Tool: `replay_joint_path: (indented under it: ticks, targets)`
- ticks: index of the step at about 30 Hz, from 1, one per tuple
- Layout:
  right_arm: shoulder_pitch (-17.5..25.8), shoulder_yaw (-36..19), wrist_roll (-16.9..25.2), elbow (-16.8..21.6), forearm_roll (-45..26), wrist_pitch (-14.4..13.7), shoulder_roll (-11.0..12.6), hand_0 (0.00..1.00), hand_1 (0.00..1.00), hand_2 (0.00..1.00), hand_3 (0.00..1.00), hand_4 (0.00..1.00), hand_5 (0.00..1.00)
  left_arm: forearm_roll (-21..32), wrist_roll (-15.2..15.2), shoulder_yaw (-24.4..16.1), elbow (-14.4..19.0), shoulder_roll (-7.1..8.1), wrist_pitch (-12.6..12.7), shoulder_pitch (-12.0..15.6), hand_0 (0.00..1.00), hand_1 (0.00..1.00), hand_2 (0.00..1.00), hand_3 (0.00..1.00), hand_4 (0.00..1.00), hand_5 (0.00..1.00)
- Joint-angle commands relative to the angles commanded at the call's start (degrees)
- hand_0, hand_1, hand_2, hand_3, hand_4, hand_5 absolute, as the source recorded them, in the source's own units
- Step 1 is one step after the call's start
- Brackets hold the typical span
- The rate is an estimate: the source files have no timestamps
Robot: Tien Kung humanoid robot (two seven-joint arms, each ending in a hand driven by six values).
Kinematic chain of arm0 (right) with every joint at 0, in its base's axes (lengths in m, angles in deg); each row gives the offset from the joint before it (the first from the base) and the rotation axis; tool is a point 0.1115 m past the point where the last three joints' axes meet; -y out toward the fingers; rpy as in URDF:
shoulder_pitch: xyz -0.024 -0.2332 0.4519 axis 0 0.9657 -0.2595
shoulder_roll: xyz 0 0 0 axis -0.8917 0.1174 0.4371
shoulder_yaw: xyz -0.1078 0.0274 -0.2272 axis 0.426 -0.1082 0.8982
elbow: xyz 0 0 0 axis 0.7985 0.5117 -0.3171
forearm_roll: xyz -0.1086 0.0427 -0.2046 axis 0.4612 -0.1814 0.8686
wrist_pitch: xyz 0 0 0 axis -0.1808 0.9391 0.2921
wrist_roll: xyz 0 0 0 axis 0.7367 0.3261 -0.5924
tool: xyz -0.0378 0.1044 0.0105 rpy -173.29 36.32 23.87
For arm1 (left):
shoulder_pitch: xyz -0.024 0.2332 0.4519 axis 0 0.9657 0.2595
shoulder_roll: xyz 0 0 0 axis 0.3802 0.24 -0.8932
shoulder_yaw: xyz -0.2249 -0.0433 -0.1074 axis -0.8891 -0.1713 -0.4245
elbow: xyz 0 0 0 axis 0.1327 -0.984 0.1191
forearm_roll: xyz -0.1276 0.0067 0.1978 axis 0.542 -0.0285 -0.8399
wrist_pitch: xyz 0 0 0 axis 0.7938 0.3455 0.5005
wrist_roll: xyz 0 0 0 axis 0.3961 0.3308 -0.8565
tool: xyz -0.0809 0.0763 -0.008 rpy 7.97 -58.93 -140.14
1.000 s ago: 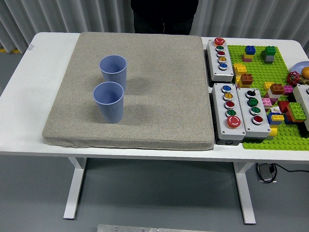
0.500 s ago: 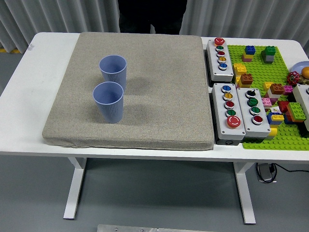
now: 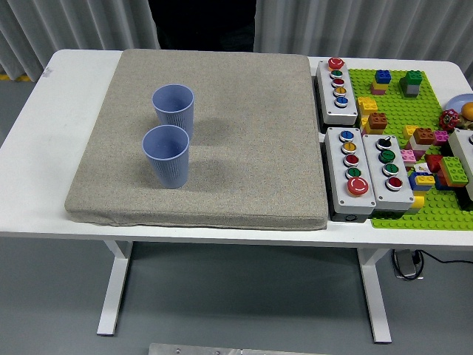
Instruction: Pick cup pour cup place
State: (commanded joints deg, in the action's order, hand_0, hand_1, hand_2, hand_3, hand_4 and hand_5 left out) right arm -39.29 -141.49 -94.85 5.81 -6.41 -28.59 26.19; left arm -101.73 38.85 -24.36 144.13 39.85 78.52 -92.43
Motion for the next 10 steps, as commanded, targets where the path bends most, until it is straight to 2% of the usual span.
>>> replay_joint_path:
  ticks: [10]
  targets:
    - [-0.5,0.95,0.54,0.0,-2.27,-0.68,-0.27,0.685,0.634,0.588,0.569,0.002,0.135,0.02,-0.15,0.49,0.47,0.16,0.14,-0.45,0.995,0.933,0.998,0.998,0.864,0.998]
